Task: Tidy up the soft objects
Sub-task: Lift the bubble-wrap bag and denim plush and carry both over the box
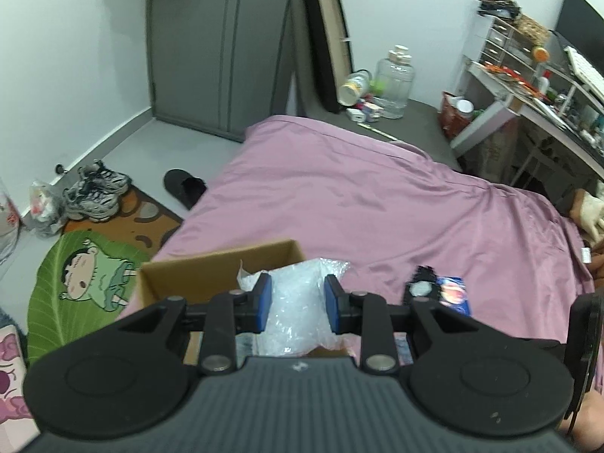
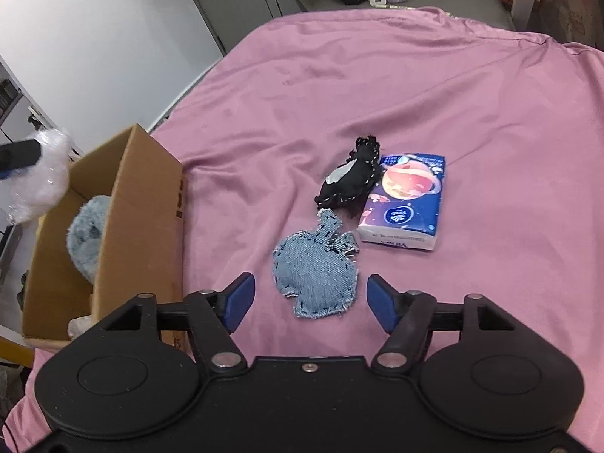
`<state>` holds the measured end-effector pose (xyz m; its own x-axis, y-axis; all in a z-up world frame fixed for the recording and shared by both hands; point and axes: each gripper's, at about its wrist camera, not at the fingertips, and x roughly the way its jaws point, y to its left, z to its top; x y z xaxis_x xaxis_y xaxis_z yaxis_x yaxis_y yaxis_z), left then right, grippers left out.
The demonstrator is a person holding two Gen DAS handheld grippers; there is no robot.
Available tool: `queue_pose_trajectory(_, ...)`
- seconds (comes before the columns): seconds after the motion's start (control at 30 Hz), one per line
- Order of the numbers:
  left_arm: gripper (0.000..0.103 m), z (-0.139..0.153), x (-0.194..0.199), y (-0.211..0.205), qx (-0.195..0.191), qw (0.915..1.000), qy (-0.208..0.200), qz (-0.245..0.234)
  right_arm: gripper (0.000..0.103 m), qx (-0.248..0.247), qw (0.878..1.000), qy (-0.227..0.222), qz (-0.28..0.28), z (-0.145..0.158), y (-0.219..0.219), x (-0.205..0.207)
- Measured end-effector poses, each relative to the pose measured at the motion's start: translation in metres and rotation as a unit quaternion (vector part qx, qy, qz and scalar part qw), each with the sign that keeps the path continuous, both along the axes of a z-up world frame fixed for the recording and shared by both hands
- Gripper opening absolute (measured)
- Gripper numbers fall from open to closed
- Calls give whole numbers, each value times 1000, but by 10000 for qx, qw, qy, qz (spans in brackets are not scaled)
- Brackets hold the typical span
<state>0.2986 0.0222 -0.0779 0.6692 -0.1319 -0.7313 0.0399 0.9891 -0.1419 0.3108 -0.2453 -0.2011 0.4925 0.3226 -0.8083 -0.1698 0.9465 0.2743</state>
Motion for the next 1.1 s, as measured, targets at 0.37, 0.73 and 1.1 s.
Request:
queue_pose_trajectory(0.37,28,-25,23,42,199,9987,214,417,64,-200,9996,70,177,-16,13,18)
queue_pose_trajectory(0.73,32,-45,29,52,475,9958,440,639,20,12,9992,-69,393,1,14,15)
queue_pose_trajectory(1.1,50,-18,6,52,313,9979,91,563,20,214,9956,-574,706,59,38,11)
